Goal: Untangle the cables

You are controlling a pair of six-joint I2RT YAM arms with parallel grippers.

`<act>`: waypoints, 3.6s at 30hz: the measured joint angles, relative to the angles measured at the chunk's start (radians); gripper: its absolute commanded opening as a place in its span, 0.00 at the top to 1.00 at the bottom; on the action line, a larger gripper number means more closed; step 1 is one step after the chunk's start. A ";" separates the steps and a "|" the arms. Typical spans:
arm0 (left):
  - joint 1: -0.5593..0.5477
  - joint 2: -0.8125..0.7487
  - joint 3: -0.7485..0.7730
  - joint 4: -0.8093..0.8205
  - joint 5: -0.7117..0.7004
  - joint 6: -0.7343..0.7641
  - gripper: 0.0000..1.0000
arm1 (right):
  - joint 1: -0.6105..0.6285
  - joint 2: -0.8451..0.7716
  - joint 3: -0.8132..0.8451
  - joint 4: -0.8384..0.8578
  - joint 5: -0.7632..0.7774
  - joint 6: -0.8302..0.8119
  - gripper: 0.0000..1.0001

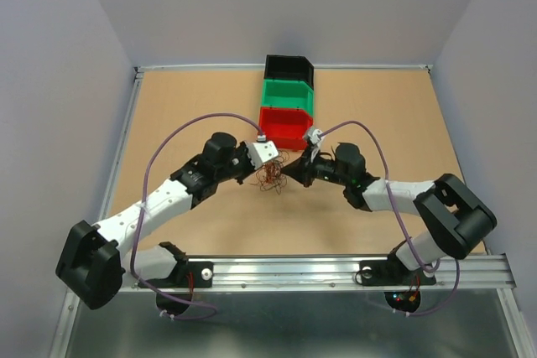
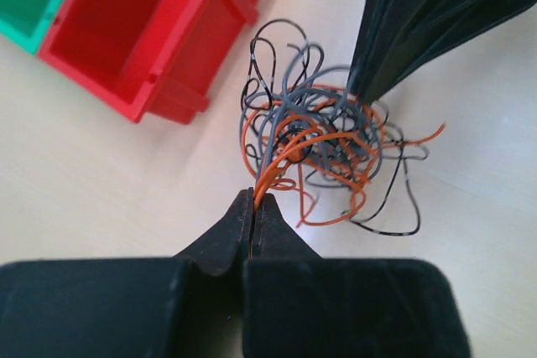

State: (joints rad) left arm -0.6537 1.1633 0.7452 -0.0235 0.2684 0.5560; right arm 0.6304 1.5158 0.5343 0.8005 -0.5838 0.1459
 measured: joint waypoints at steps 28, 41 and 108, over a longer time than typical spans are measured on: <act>0.435 -0.399 -0.198 0.473 -0.659 -0.269 0.75 | 0.007 -1.455 -0.396 -0.430 1.207 0.266 0.99; 0.459 -0.455 -0.198 0.456 -0.381 -0.256 0.75 | 0.006 -1.228 -0.395 -0.449 1.113 0.232 1.00; 0.459 0.013 -0.005 0.034 -0.565 -0.081 0.01 | 0.006 -0.130 0.194 -0.237 0.816 0.127 0.13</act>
State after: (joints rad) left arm -0.1944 1.1759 0.7399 0.0109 -0.2966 0.4747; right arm 0.6361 1.3857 0.7280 0.5632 0.2317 0.2733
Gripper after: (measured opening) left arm 0.986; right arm 0.864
